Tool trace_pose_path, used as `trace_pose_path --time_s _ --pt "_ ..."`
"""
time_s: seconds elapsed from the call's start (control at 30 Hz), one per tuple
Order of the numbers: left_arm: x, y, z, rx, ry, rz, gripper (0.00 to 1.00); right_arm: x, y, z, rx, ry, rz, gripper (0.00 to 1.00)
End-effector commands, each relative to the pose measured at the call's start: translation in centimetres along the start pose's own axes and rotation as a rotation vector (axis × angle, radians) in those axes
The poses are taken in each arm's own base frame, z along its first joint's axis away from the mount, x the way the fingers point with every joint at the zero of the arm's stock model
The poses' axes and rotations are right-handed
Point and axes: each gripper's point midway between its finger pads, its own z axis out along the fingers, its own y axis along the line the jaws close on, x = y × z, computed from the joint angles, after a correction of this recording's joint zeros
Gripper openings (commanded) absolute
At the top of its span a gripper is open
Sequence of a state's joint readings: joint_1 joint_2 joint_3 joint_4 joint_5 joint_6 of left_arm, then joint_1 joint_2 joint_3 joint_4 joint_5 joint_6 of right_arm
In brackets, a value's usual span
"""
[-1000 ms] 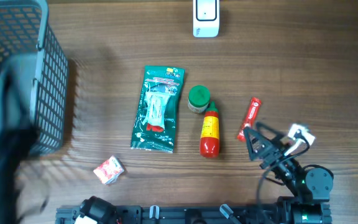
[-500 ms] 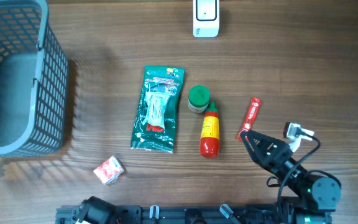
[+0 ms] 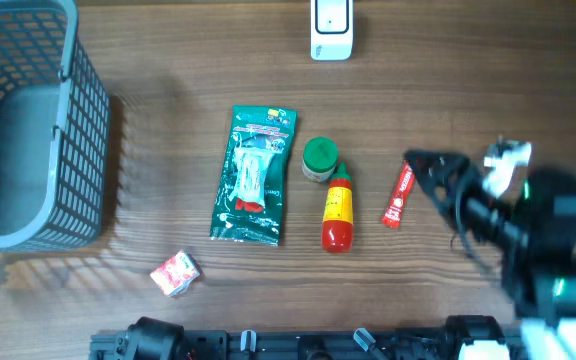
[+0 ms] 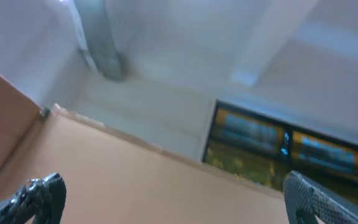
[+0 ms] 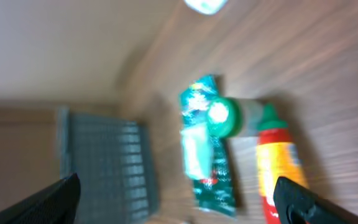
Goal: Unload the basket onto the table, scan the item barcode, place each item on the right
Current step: 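Reach the right gripper over and grasp the green-lidded jar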
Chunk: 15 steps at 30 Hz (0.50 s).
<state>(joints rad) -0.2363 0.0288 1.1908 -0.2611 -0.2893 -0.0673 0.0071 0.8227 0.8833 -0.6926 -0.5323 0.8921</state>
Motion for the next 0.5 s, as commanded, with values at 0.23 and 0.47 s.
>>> trace_pose_path --time_s 0.23,0.47 --pt "3.4 0.0 0.4 -0.065 -0.001 0.071 1.00 -0.3 -0.7 6.2 0.586 0.296 -0.418 1.00" --pt "4.0 0.1 0.5 -0.069 0.021 0.076 1.00 2.7 -1.0 14.1 0.454 0.509 -0.743 1.00"
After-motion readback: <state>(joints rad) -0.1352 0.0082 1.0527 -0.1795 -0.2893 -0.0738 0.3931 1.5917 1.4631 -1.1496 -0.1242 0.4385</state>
